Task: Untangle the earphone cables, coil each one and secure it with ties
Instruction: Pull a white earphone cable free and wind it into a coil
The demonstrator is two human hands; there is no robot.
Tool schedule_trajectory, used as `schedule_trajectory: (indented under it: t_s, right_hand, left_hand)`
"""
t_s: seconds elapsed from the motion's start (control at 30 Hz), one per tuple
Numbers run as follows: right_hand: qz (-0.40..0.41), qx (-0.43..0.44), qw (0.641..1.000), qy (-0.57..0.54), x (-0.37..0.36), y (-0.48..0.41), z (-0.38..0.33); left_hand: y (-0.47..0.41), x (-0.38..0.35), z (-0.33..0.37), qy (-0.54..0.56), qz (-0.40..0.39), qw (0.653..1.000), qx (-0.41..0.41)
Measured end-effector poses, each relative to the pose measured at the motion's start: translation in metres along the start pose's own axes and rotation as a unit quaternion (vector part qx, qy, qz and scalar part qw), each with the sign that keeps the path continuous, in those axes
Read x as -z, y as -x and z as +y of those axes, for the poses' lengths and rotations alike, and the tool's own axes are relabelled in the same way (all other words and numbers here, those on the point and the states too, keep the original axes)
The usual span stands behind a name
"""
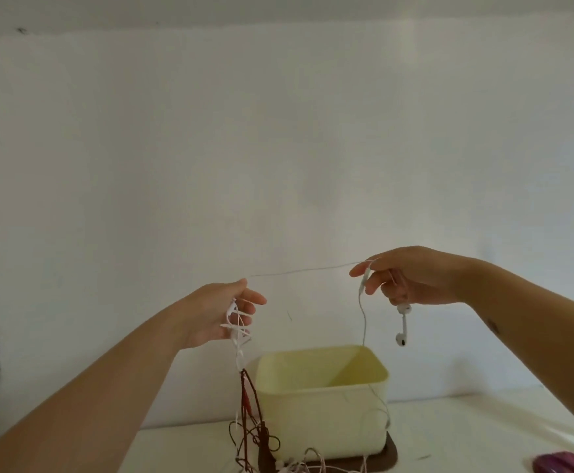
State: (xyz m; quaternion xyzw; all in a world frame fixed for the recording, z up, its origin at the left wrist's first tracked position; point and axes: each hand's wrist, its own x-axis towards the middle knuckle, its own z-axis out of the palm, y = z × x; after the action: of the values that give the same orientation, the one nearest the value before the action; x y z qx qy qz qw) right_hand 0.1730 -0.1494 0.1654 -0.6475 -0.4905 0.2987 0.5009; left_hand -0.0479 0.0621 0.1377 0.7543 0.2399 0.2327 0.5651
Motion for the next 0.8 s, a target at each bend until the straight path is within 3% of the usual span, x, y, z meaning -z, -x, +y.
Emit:
schedule_trajectory:
  t_s: [0.3,0.5,0.7,0.8]
  right_hand:
    - [-0.056,-0.004,0.99,-0.13,-0.017,0.003,0.009]
    - [-0.036,-0.004,0.984,-0.177,-0.028,-0.002,0.001]
    - [0.118,-0.026,0.991,-0.064,-0.042,-0.008,0.006]
    - [0.098,-0.028,0.988,-0.119,-0.047,-0.005,0.005]
  left_hand:
    - [0.002,0.002,-0.021,-0.123,-0.035,0.991,-0.023]
    - [0.012,-0.006,-0.036,-0.282,-0.1,0.954,0.031]
    - [0.011,-0.014,-0.046,-0.313,-0.061,0.945,0.071]
    - [0.01,-0.015,-0.053,-0.398,-0.072,0.912,0.073]
